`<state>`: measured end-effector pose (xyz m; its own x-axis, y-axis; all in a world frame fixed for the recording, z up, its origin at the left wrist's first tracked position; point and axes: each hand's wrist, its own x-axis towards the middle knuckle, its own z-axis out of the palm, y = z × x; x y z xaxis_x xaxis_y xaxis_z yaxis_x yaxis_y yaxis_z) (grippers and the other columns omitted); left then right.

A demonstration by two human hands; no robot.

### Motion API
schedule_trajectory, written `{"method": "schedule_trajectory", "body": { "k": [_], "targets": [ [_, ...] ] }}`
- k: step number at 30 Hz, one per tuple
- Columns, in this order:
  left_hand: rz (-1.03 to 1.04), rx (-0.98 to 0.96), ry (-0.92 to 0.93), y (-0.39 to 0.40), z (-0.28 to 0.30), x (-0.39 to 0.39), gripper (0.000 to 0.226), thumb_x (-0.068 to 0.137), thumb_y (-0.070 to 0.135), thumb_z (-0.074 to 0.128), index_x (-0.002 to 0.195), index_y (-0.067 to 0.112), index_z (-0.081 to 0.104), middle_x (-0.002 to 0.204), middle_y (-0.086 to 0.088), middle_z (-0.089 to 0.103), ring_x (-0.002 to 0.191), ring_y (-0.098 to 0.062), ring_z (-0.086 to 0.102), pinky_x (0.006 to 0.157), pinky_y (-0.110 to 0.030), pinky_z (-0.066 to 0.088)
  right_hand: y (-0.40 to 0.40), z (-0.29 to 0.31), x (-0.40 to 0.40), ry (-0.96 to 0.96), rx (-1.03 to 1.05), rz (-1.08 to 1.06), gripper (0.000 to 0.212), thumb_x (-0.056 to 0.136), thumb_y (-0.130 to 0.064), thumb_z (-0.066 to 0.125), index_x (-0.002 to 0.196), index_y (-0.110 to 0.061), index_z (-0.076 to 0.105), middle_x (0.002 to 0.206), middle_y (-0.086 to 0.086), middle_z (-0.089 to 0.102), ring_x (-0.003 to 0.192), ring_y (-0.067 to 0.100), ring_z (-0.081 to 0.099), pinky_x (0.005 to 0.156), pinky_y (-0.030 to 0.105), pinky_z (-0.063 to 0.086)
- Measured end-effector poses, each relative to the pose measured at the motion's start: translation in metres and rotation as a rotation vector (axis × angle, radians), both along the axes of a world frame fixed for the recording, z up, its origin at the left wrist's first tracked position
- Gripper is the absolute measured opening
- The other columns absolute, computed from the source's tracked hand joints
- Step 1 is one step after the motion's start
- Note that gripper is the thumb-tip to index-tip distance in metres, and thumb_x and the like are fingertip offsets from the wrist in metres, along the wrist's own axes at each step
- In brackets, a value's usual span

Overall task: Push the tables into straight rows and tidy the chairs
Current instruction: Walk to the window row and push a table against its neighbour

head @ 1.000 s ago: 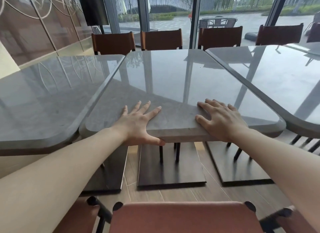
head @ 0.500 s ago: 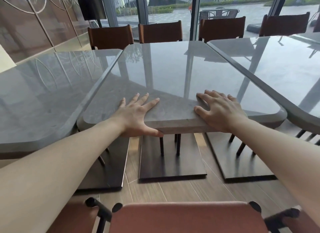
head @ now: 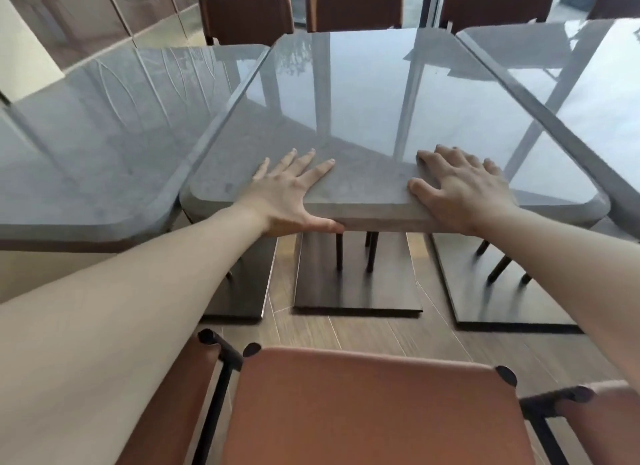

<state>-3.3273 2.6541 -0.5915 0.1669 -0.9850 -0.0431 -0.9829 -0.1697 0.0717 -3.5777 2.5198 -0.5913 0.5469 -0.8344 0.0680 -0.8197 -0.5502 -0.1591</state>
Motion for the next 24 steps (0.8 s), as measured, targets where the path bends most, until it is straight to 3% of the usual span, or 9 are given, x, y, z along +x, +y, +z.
{"method": "schedule_trajectory", "body": {
  "k": [5,9,13,15,19,24],
  "targets": [
    [0.124,-0.05,0.043,0.031,-0.002,-0.031,0.094,0.087,0.075,0.049,0.161,0.037,0.004,0.171,0.006,-0.003,0.157,-0.017,-0.006,0.127,-0.047,-0.003,0.0,0.003,-0.003,0.056,0.06,-0.003,0.069,0.096,-0.065,0.02,0.158,-0.035,0.016,0.168,-0.003,0.012,0.155,0.018,0.006,0.123,0.051,0.007],
    [0.019,0.073,0.018,0.059,0.009,-0.026,0.09,0.097,0.058,0.05,0.162,0.029,-0.005,0.17,0.003,-0.011,0.156,-0.016,-0.011,0.127,-0.038,-0.004,0.007,0.006,-0.003,0.05,0.096,-0.036,0.07,0.096,-0.065,0.017,0.159,-0.035,0.014,0.169,-0.004,0.008,0.155,0.016,0.003,0.124,0.048,0.005],
    [-0.064,0.076,0.098,0.088,0.042,0.003,0.066,0.101,0.035,0.055,0.16,0.027,0.024,0.168,0.008,0.017,0.153,-0.012,0.02,0.122,-0.03,0.018,0.021,0.003,-0.006,0.015,0.082,-0.074,0.065,0.099,-0.061,0.018,0.159,-0.034,0.016,0.168,-0.004,0.011,0.155,0.017,0.007,0.124,0.046,0.006],
    [-0.017,0.042,0.097,0.113,0.052,0.022,0.06,0.1,0.033,0.056,0.155,0.028,0.034,0.166,0.011,0.024,0.149,-0.012,0.03,0.121,-0.03,0.024,0.032,0.001,-0.005,-0.023,0.071,-0.123,0.062,0.101,-0.055,0.02,0.159,-0.032,0.02,0.168,-0.003,0.014,0.155,0.018,0.01,0.124,0.047,0.007],
    [0.122,0.098,0.019,0.17,0.058,0.078,0.071,0.097,0.038,0.06,0.158,0.03,0.025,0.169,0.01,0.011,0.154,-0.012,0.015,0.123,-0.027,0.01,0.045,0.001,0.004,-0.035,0.09,-0.218,0.058,0.104,-0.045,0.021,0.158,-0.025,0.023,0.168,0.002,0.016,0.155,0.024,0.012,0.123,0.052,0.009],
    [0.254,0.126,-0.013,0.216,0.065,0.142,0.077,0.094,0.042,0.064,0.158,0.03,0.024,0.169,0.009,0.009,0.155,-0.014,0.014,0.123,-0.032,0.015,0.069,0.014,0.032,0.011,0.171,-0.389,0.055,0.103,-0.034,0.029,0.154,-0.011,0.029,0.164,0.014,0.021,0.152,0.034,0.017,0.12,0.056,0.016]
  ]
}}
